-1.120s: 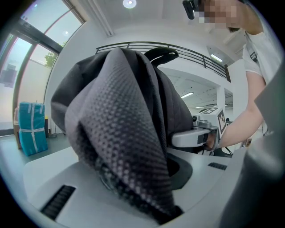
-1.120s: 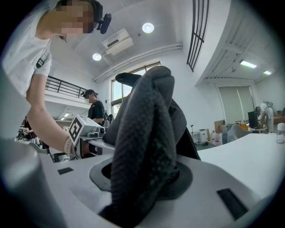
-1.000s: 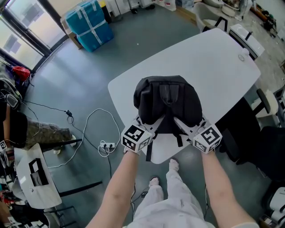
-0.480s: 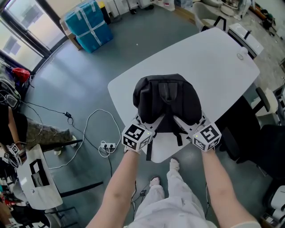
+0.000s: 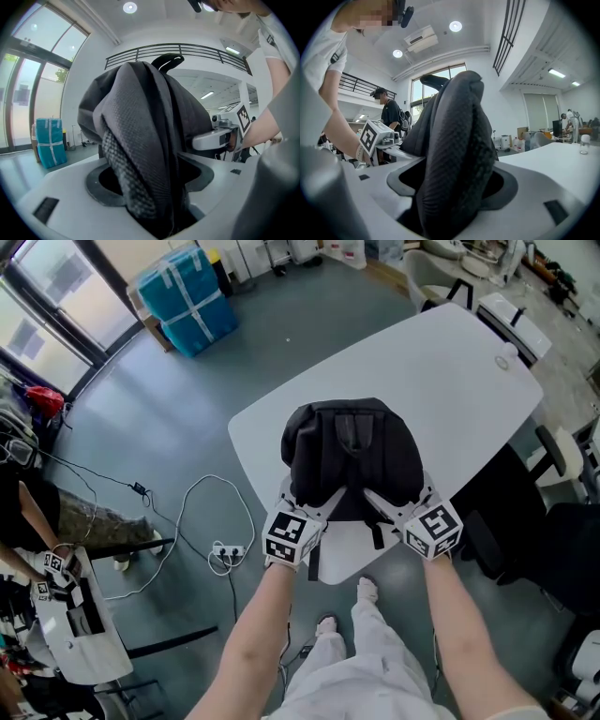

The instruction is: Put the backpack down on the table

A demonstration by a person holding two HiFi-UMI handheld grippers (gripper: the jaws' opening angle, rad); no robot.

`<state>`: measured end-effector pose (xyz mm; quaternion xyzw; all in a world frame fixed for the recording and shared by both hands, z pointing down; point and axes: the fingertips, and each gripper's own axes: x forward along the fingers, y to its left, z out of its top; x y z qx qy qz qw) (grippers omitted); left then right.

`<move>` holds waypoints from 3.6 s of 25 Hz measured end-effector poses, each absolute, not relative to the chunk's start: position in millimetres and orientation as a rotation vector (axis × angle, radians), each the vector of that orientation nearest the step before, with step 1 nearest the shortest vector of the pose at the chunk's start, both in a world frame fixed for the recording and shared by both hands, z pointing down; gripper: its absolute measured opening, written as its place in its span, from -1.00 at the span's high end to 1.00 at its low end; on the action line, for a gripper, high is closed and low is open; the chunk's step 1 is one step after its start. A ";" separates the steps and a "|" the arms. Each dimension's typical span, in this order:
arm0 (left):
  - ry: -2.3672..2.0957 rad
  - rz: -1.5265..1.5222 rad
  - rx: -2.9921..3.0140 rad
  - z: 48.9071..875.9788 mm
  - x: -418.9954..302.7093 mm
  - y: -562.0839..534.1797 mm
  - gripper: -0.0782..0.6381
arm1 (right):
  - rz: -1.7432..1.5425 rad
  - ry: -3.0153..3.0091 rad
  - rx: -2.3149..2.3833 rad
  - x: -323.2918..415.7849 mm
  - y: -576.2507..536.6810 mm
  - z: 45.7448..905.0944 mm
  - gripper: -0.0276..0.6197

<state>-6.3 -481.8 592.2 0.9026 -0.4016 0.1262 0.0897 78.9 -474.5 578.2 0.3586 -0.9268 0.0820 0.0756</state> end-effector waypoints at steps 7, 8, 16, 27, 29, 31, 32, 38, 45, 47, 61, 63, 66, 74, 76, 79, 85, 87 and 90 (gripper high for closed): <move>-1.286 0.350 2.618 598.5 -18.3 -475.1 -0.25 | 0.247 -2.752 1.150 83.1 -474.2 575.6 -0.15; -1.295 0.341 2.614 598.8 -19.6 -474.6 -0.27 | 0.250 -2.748 1.162 84.0 -473.8 575.9 -0.16; -1.369 0.293 2.570 594.1 -37.4 -469.8 -0.34 | 0.276 -2.723 1.273 97.9 -467.4 572.4 -0.20; -1.432 0.224 2.544 575.0 -58.8 -452.6 -0.34 | 0.320 -2.681 1.435 128.1 -449.9 561.1 -0.23; -1.444 0.212 2.539 570.0 -63.3 -449.4 -0.34 | 0.330 -2.673 1.469 134.2 -446.0 558.6 -0.23; -1.456 0.204 2.537 565.1 -67.3 -445.2 -0.34 | 0.333 -2.664 1.495 139.0 -441.6 555.6 -0.23; -1.462 0.201 2.536 562.5 -69.0 -442.6 -0.34 | 0.331 -2.660 1.504 141.1 -439.1 553.5 -0.23; -1.451 0.137 2.537 536.9 -74.3 -421.8 -0.34 | 0.295 -2.655 1.553 153.4 -421.9 530.0 -0.23; -1.467 0.096 2.575 504.2 -80.4 -390.3 -0.30 | 0.242 -2.672 1.546 154.2 -388.9 501.7 -0.11; -1.478 0.084 2.583 494.8 -83.5 -381.0 -0.30 | 0.222 -2.674 1.553 156.1 -377.3 493.9 0.03; -1.560 0.031 2.616 440.6 -112.3 -311.8 0.11 | 0.127 -2.636 1.659 172.4 -309.0 445.2 0.70; -1.562 0.035 2.639 431.9 -111.7 -305.1 0.19 | 0.106 -2.623 1.672 173.7 -299.0 440.0 0.81; -1.572 0.041 2.681 418.4 -110.9 -295.3 0.44 | 0.077 -2.604 1.691 175.1 -284.7 431.9 0.84; -1.599 0.013 2.708 400.9 -118.2 -272.4 0.63 | 0.037 -2.574 1.750 175.5 -250.2 417.7 0.85; -1.608 0.020 2.699 401.5 -122.0 -267.2 0.66 | 0.034 -2.567 1.764 175.5 -243.5 416.1 0.85; -1.615 0.028 2.688 403.8 -128.4 -258.5 0.67 | 0.033 -2.551 1.779 174.2 -233.7 415.6 0.86; -1.622 0.028 2.694 402.1 -136.0 -243.7 0.67 | -0.001 -2.526 1.797 170.8 -221.8 408.2 0.86; -1.628 0.031 2.702 400.2 -137.6 -240.3 0.67 | -0.010 -2.531 1.796 169.0 -219.7 405.4 0.86; -1.641 0.032 2.703 397.7 -142.3 -237.2 0.67 | -0.018 -2.540 1.788 164.3 -218.0 403.4 0.86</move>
